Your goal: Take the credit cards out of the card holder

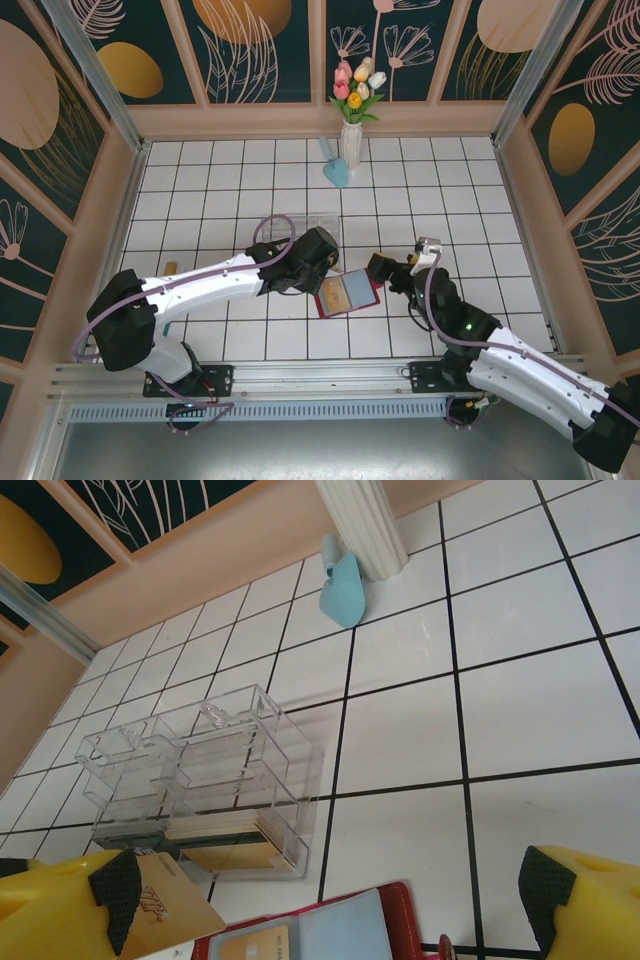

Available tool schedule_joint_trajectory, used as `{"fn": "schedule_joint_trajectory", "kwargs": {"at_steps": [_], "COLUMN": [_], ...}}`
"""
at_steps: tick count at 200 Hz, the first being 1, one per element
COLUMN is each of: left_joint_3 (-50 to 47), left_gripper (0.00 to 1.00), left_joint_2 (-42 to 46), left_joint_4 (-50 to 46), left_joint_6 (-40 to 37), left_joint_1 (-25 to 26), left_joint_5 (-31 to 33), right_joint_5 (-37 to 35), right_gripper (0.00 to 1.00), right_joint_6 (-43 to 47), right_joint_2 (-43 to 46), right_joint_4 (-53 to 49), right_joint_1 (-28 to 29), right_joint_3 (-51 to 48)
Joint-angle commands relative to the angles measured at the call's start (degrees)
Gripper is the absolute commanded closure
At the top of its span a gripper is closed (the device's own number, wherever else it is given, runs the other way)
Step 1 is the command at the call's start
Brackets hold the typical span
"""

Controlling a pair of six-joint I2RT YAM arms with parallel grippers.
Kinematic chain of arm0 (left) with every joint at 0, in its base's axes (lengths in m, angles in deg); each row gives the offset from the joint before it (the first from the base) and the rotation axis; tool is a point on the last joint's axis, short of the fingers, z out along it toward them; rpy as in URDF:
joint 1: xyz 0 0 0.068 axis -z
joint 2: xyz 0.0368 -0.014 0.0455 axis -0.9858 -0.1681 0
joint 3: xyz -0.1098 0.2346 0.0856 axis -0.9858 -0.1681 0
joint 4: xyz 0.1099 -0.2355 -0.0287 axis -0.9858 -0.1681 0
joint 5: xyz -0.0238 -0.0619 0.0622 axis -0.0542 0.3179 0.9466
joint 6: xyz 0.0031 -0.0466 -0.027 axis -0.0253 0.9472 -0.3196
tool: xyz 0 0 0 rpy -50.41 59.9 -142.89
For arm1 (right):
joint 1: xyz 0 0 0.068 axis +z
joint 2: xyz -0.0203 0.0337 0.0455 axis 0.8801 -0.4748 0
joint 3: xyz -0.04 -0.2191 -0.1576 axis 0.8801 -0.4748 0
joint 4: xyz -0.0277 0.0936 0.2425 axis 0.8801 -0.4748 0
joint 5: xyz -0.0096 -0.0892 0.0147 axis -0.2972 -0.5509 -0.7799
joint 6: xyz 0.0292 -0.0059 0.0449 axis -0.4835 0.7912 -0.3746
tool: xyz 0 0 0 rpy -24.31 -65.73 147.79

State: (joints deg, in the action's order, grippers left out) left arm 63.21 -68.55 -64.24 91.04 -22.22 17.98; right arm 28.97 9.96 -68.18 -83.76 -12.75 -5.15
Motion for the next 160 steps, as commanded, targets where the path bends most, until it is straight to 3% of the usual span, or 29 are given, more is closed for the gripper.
{"fn": "schedule_joint_trajectory", "kwargs": {"at_steps": [1, 17, 35, 98, 125, 145, 160], "left_joint_3": [0.5, 1.3, 4.4, 11.1, 8.6, 5.6, 6.1], "left_gripper": [1.0, 1.0, 1.0, 1.0, 1.0, 1.0, 1.0], "left_joint_2": [-1.5, -2.1, -2.8, -2.9, 1.9, 6.0, 5.8], "left_joint_4": [0.2, 0.8, -1.2, -15.0, -12.1, -5.9, -7.0], "left_joint_6": [9.5, 9.2, 3.5, -37.0, -57.6, -73.9, -83.7], "left_joint_1": [0.3, 0.3, 0.3, 0.3, 0.3, 0.3, 0.3], "left_joint_5": [-0.1, 0.7, 3.2, 11.2, 15.0, 12.2, 11.0], "right_joint_5": [-1.2, -0.9, -0.8, -1.2, -1.9, -2.6, -3.1], "right_gripper": [0.01, 0.01, 0.01, 0.01, 0.01, 0.01, 0.01], "right_joint_6": [1.3, 1.7, 1.7, 1.7, 1.6, 1.3, 1.1], "right_joint_2": [2.3, 3.1, 3.2, 3.2, 3.2, 3.2, 3.2], "right_joint_4": [0.8, 0.8, 0.9, 1.3, 1.6, 1.2, 0.9], "right_joint_1": [-0.1, -0.3, -0.5, -0.7, -0.8, -0.8, -0.8], "right_joint_3": [-1.3, -1.8, -2.2, -2.5, -2.7, -2.5, -2.5]}}
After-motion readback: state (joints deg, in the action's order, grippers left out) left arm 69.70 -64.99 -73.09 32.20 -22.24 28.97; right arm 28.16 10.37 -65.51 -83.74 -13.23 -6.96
